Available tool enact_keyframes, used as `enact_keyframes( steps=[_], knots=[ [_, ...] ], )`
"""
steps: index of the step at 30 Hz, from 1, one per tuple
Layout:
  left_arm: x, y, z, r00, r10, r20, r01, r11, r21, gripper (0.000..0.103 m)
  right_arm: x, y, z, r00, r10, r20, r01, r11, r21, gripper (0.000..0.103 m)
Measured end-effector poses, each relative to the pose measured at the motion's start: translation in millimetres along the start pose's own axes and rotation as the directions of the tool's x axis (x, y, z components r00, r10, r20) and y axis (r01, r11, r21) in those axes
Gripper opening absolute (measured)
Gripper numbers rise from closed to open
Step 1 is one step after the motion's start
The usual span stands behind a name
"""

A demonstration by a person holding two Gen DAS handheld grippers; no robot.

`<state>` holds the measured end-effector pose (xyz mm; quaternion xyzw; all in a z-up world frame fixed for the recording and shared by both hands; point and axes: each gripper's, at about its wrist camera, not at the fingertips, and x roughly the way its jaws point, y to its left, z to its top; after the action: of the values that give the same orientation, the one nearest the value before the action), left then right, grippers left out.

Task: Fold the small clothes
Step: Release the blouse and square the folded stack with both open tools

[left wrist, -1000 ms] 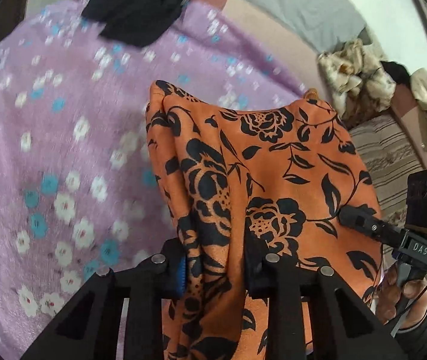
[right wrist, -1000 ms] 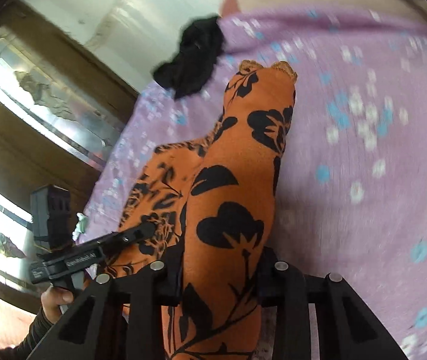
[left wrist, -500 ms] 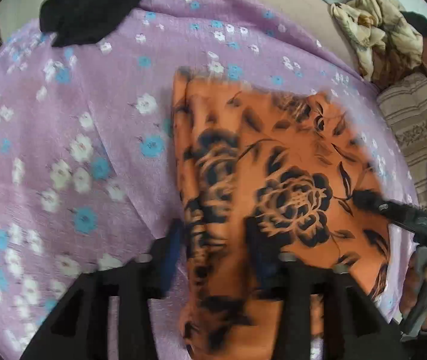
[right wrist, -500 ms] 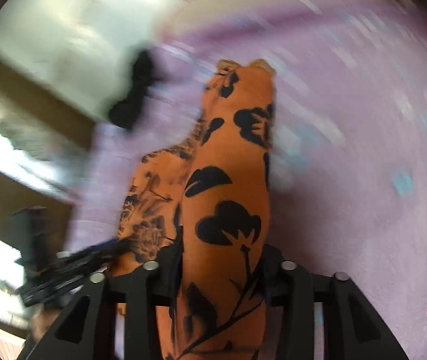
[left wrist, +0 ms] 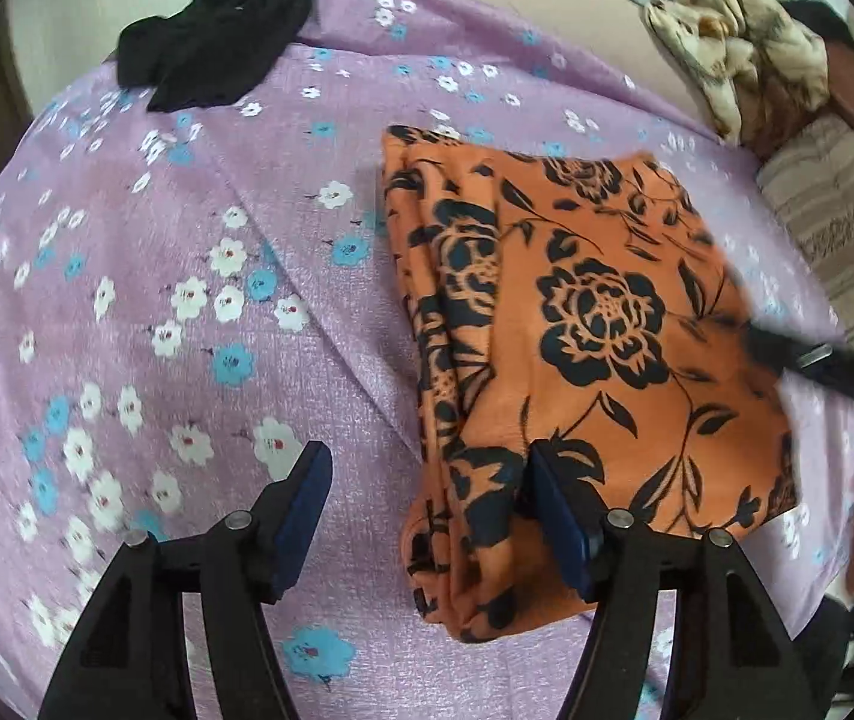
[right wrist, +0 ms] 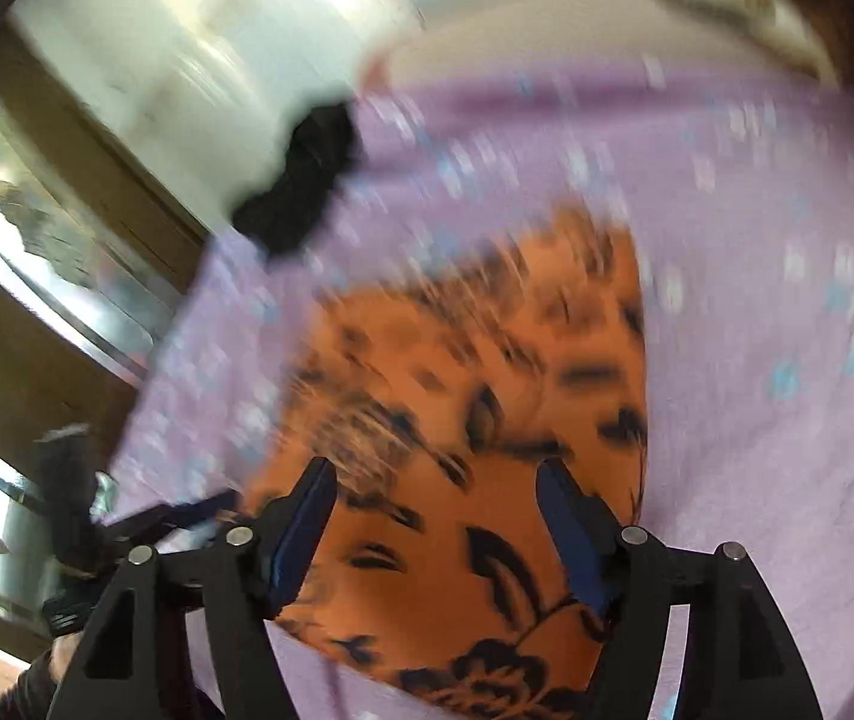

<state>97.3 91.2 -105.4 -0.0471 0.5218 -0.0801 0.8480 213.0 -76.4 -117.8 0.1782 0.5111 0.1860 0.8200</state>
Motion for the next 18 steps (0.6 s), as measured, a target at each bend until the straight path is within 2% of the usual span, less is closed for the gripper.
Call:
enact_keyframes(
  steps=[2,5,7,10,14,16,17,18],
  knots=[
    [-9.8,2.3,-2.7,1.0,-0.004,0.005,0.004,1.0,-0.014,0.068,-13.5,8.2,-4.3,0.998,0.009,0.066,-0.009,1.0,-0.01,0.071],
    [-18.6,1.4,-5.8,0.999,0.024,0.022,-0.024,1.0,0.014,0.069,-28.6,28.0,-8.5,0.995,0.003,0.098,0.003,0.998,-0.068,0.071],
    [-24.8,4.8,-11.9,0.999,0.024,0.021,-0.024,1.0,0.009,0.069,-30.6,28.0,-17.7,0.994,0.02,0.103,-0.014,0.998,-0.056,0.075],
    [-28.7,2.8,-16.0,0.999,0.022,0.031,-0.021,1.0,-0.019,0.069,-10.1,13.5,-28.9,0.999,-0.015,0.039,0.017,0.999,-0.035,0.078],
    [-46.3,-1.6,-22.0,0.997,0.055,0.062,-0.055,0.998,-0.004,0.074,-33.8,23.0,-29.9,0.996,-0.023,0.087,0.027,0.999,-0.038,0.078],
    [-57.2,-4.4,-26.2,0.995,0.056,0.086,-0.056,0.998,-0.004,0.077,-49.0,35.4,-34.9,0.99,0.0,0.14,0.01,0.998,-0.07,0.078],
    [-60.7,-5.7,-27.6,0.994,0.056,0.093,-0.056,0.998,-0.003,0.077,-51.3,37.7,-39.7,0.988,0.006,0.155,0.006,0.997,-0.078,0.08],
    [-65.2,-7.3,-29.7,0.993,0.056,0.1,-0.056,0.998,0.0,0.078,-48.3,38.0,-43.5,0.989,-0.002,0.149,0.014,0.997,-0.079,0.086]
  ],
)
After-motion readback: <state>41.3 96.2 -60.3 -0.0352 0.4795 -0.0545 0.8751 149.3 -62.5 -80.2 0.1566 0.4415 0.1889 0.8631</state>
